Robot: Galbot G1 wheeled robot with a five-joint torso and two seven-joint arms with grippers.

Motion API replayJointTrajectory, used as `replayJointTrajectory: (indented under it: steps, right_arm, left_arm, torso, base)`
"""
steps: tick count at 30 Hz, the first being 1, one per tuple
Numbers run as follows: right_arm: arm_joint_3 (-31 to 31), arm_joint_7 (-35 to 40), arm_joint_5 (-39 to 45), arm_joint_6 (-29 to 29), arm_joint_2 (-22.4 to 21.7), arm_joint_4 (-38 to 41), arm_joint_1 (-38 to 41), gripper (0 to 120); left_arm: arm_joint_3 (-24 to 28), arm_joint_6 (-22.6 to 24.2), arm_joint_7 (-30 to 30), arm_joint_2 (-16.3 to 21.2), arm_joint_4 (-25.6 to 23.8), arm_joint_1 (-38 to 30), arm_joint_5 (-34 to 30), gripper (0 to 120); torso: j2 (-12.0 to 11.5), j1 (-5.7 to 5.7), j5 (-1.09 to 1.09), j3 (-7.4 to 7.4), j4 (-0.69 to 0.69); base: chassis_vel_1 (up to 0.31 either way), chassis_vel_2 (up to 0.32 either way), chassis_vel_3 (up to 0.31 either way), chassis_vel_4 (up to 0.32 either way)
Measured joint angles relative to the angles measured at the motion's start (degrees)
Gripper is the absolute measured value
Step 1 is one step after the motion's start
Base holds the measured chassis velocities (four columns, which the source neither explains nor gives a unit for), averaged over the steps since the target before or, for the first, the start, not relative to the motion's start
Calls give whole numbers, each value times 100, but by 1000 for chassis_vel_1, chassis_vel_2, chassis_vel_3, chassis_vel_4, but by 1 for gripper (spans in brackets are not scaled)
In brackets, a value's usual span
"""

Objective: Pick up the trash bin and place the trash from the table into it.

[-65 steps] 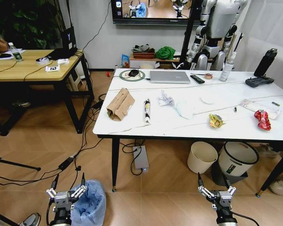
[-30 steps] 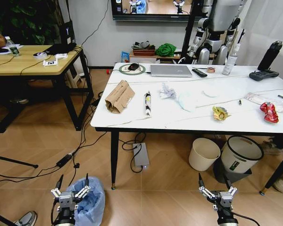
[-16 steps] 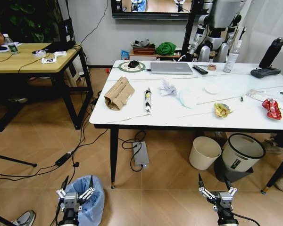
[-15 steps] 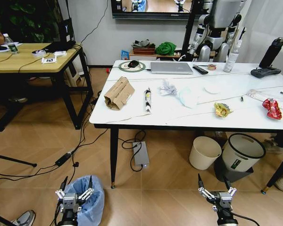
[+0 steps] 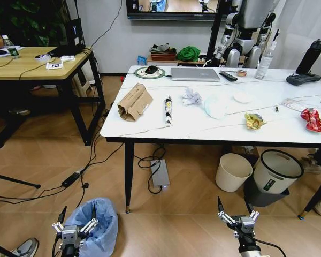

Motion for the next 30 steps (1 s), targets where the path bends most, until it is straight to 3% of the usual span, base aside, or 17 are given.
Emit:
replayJointTrajectory:
  steps: [30]
  right_arm:
    - [37,-21,-9,22,0,-129,30,100]
  left_arm:
    - [65,84,0,61,80,-90,-24,100]
  torso:
    - [-727,-281,0,-447,0]
  base:
    - [0,0,0,0]
